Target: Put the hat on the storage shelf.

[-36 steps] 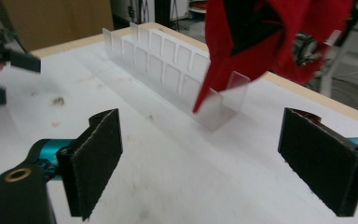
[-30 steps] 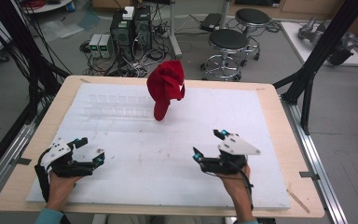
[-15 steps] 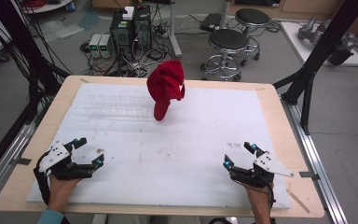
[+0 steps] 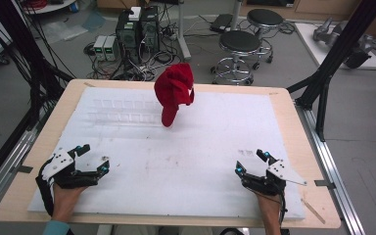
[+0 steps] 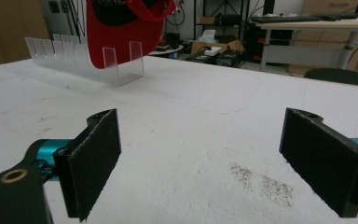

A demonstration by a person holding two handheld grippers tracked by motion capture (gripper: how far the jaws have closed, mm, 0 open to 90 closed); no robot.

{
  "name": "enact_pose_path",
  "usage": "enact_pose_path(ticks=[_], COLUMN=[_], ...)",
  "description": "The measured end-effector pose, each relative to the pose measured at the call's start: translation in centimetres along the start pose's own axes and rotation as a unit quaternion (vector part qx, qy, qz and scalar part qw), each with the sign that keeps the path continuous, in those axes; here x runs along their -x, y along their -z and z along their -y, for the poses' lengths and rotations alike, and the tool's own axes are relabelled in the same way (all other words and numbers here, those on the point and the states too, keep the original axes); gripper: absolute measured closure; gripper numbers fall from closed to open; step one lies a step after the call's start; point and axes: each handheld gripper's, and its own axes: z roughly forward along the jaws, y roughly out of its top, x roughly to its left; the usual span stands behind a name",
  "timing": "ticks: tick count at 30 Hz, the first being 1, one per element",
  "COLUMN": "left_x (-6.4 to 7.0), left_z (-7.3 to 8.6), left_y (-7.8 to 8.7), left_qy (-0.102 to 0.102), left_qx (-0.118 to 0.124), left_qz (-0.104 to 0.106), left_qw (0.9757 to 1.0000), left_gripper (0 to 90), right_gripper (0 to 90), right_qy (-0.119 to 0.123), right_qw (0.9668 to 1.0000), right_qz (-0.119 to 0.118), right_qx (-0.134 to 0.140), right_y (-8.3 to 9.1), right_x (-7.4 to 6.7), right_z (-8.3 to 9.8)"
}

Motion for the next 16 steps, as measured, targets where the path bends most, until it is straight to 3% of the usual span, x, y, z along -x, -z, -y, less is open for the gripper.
enact_pose_path(ticks=[3, 16], left_x=[0.05, 0.06], left_z=[0.01, 0.19], left_y=[0.05, 0.42], left_qy=[-0.003, -0.001], left_qx=[0.003, 0.025], left_qz=[-0.001, -0.006], left_qw=[1.0000, 0.9997], left_gripper=[3.2, 3.2], right_gripper=[11.5, 11.5], right_qy=[-0.010, 0.005], right_qw=[0.9999, 1.0000], right_qz=[0.001, 0.005], right_qx=[-0.004, 0.001], right_y=[-0.10, 0.02], right_x=[0.10, -0.19], right_z=[-0.01, 0.08])
